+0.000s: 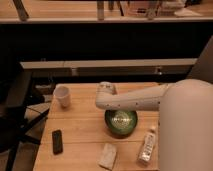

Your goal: Drag the ceramic bowl in a circle

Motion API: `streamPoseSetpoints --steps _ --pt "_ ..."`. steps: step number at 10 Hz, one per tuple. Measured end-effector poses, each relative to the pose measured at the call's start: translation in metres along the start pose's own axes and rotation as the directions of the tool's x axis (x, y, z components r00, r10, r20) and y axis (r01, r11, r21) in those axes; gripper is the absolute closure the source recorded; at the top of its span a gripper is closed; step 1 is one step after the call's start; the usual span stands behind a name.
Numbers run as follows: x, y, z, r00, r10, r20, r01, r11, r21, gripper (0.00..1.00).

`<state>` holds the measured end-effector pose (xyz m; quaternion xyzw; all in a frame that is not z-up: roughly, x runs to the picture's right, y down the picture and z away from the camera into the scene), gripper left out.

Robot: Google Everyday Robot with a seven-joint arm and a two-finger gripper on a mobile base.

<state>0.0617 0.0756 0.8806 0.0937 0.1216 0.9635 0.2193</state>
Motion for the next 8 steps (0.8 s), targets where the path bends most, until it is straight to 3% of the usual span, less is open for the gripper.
streamPoseSetpoints --steps 3,5,8 --pt "-0.0036 -0.0021 0.0017 1.0 -0.004 0.005 0.004 1.0 -0.005 0.65" --pt "-0.004 0.0004 0.0023 1.0 -0.013 0.006 0.013 1.0 -0.009 0.49" --pt "-0.0047 0.0019 0.0037 1.0 -0.014 0.0 0.014 1.0 -0.019 0.45"
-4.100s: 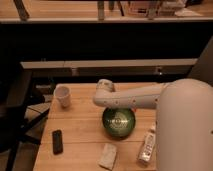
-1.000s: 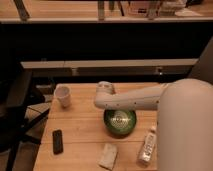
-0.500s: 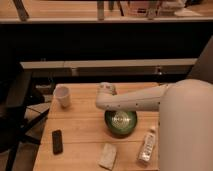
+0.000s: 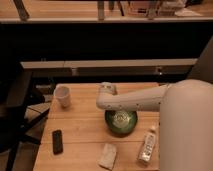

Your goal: Drag the ceramic bowl in a circle

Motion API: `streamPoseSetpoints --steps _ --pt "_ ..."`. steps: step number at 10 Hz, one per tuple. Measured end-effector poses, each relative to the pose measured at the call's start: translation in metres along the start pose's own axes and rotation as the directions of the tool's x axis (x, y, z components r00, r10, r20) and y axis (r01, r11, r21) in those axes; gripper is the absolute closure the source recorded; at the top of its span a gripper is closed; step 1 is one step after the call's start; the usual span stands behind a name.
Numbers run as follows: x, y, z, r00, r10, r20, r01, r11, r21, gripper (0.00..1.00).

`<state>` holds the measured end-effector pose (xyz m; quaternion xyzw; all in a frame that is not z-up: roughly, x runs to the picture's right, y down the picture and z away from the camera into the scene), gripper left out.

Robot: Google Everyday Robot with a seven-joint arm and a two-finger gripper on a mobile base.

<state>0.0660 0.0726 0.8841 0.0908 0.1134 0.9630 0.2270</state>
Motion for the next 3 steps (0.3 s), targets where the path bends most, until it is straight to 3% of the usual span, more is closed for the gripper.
streamPoseSetpoints --steps 3 --pt "0.0008 0.0016 0.0004 1.0 -0.015 0.004 0.015 1.0 -0.006 0.53"
